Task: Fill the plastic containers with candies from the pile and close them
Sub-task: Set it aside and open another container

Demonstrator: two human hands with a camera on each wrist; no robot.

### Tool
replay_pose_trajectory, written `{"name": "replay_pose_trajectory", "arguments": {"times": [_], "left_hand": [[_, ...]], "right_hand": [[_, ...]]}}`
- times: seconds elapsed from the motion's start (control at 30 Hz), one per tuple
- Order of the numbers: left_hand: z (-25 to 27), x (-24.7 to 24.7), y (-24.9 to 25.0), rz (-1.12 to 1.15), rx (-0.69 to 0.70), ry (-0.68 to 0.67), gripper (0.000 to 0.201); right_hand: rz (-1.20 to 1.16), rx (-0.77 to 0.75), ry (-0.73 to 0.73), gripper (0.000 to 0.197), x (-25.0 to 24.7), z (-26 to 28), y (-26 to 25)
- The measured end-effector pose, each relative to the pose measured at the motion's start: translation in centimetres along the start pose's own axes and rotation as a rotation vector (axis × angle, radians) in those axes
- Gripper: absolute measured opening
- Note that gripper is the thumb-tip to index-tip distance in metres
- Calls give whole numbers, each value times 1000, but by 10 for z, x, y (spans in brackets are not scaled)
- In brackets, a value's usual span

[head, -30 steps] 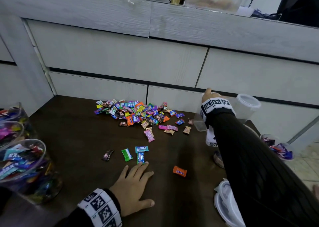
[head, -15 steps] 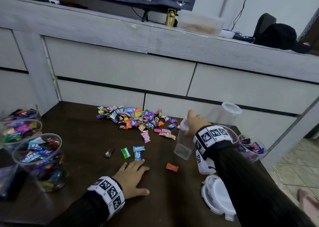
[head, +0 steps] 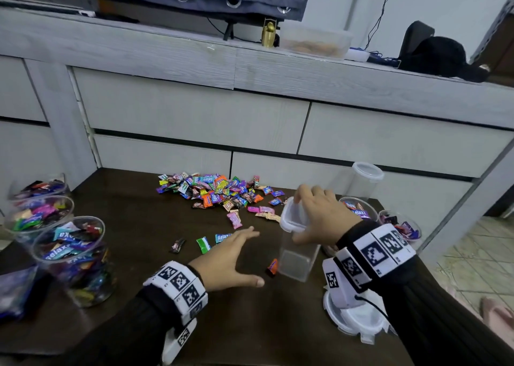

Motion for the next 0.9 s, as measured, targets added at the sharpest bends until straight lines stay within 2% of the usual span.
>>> {"name": "replay_pose_trajectory", "arguments": {"times": [0.1, 0.23, 0.37, 0.57, 0.63, 0.73, 0.8, 0.9], "left_hand": [[-3, -6, 11, 213, 77, 72, 118], [-1, -8, 16, 413, 156, 155, 109], [9, -1, 7, 522, 189, 156, 106], [16, 2, -6, 540, 130, 131, 97], [17, 3, -9, 529, 101, 130, 97], [18, 6, -12, 531, 63, 122, 95], [18, 8, -14, 545, 40, 117, 97], [18, 8, -13, 546, 32, 92, 99]], "right_hand": [[-76, -134, 0, 67, -7, 2, -13], [-151, -294, -71, 71, 2, 3, -36], [-180, -364, -103, 73, 21, 2, -50], [-201, -389, -169, 72, 35, -9, -53], [-265, -363, -204, 60, 37, -14, -54], [-421, -265, -180, 33, 36, -28, -57], [-423, -193, -174, 37, 40, -38, -62], [-303, -131, -250, 51, 47, -50, -71]]}}
Point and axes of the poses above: each hand's wrist, its own z-axis away from the middle knuckle, its own x-axis out of the palm, y = z × x, the point moved 1 cm from there along -z, towards the middle knuckle, and after that the axes turned 1 degree about -y, right-handed, at the moved point
